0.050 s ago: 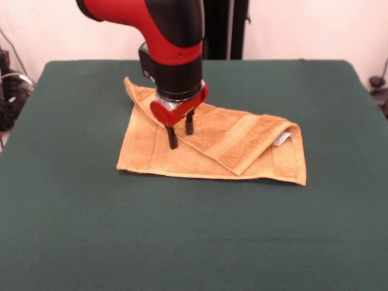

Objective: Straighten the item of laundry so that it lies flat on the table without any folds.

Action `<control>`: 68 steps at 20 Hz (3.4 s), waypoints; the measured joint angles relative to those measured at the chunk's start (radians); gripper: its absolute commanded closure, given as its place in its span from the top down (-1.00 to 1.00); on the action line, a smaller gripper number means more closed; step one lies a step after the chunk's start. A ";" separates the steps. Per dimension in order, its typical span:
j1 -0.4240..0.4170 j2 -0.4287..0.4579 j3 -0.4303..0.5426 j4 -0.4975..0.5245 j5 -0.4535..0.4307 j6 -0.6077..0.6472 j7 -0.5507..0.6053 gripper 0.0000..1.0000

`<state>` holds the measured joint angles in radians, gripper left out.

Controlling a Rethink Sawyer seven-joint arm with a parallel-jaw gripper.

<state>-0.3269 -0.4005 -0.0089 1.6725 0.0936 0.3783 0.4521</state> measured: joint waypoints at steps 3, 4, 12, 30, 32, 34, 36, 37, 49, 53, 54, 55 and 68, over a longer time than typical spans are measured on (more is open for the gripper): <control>0.002 0.002 -0.002 -0.004 0.000 0.007 0.000 -1.00; 0.002 0.002 -0.003 -0.006 0.000 0.010 0.000 -1.00; 0.008 0.005 -0.009 -0.013 0.000 0.019 0.000 -1.00; 0.037 0.012 -0.040 -0.033 0.000 0.019 0.000 1.00; 0.037 0.012 -0.040 -0.033 0.000 0.019 0.000 1.00; 0.038 0.012 -0.040 -0.033 0.000 0.019 0.000 1.00; 0.037 0.012 -0.040 -0.033 0.000 0.019 0.000 1.00; 0.037 0.012 -0.040 -0.033 0.000 0.019 0.000 1.00; 0.024 0.009 -0.028 -0.026 0.002 0.018 0.000 1.00; 0.009 0.007 -0.014 -0.022 0.001 0.018 0.000 1.00; -0.005 0.004 -0.001 -0.017 0.001 0.018 0.000 1.00; -0.029 0.001 0.021 -0.007 0.001 0.016 0.000 1.00; -0.355 -0.003 0.314 0.168 -0.037 -0.143 0.000 1.00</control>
<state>-0.6821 -0.4031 0.3056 1.8410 0.0570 0.2351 0.4523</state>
